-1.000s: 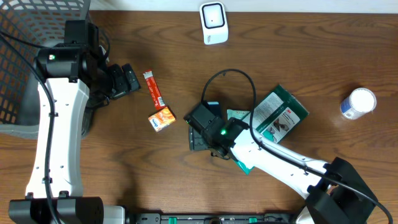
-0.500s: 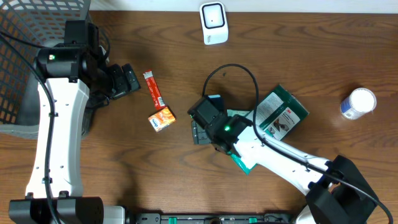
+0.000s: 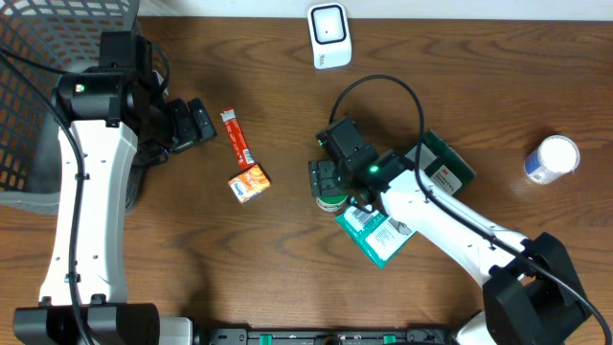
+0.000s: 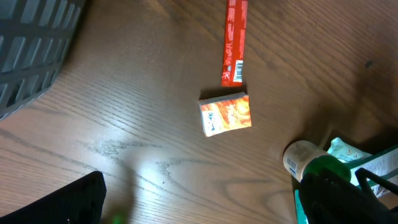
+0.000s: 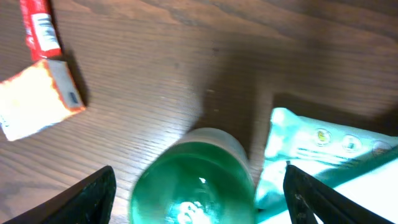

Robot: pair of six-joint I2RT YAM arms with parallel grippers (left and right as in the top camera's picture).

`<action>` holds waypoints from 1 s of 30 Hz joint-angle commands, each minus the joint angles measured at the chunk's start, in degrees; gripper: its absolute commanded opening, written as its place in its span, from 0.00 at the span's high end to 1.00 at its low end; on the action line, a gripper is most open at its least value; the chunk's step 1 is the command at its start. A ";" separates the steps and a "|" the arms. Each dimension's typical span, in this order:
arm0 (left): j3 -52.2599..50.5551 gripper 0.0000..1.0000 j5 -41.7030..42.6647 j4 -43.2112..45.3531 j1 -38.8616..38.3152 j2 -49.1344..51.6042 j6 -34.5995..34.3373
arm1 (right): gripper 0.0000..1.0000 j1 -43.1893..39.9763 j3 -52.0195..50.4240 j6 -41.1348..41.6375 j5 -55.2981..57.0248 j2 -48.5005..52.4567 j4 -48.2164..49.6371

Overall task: Scan the item barcode
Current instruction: 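Close the right gripper on the jar's green lid, then lift the jar and carry it toward the scanner, right gripper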

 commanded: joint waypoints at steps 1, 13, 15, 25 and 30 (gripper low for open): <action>-0.28 0.00 -0.35 -0.33 0.02 -0.90 -0.26 | 0.18 -1.90 0.92 -2.01 -2.43 0.24 -1.38; -0.28 0.00 -0.35 -0.09 0.02 -0.90 -0.28 | 0.17 -3.96 14.64 -4.09 -9.79 0.26 -16.39; -0.28 0.00 -0.35 -0.09 0.02 -0.90 -0.28 | 0.14 -3.32 15.85 -3.67 -9.57 0.26 -17.07; -0.28 0.01 -0.35 -0.15 0.02 -0.90 -0.26 | 0.01 1.75 13.84 -2.43 -0.46 4.70 -18.80; -0.28 0.00 -0.35 -0.31 0.02 -0.90 -0.26 | 0.01 4.09 13.84 -2.43 0.92 10.25 -19.47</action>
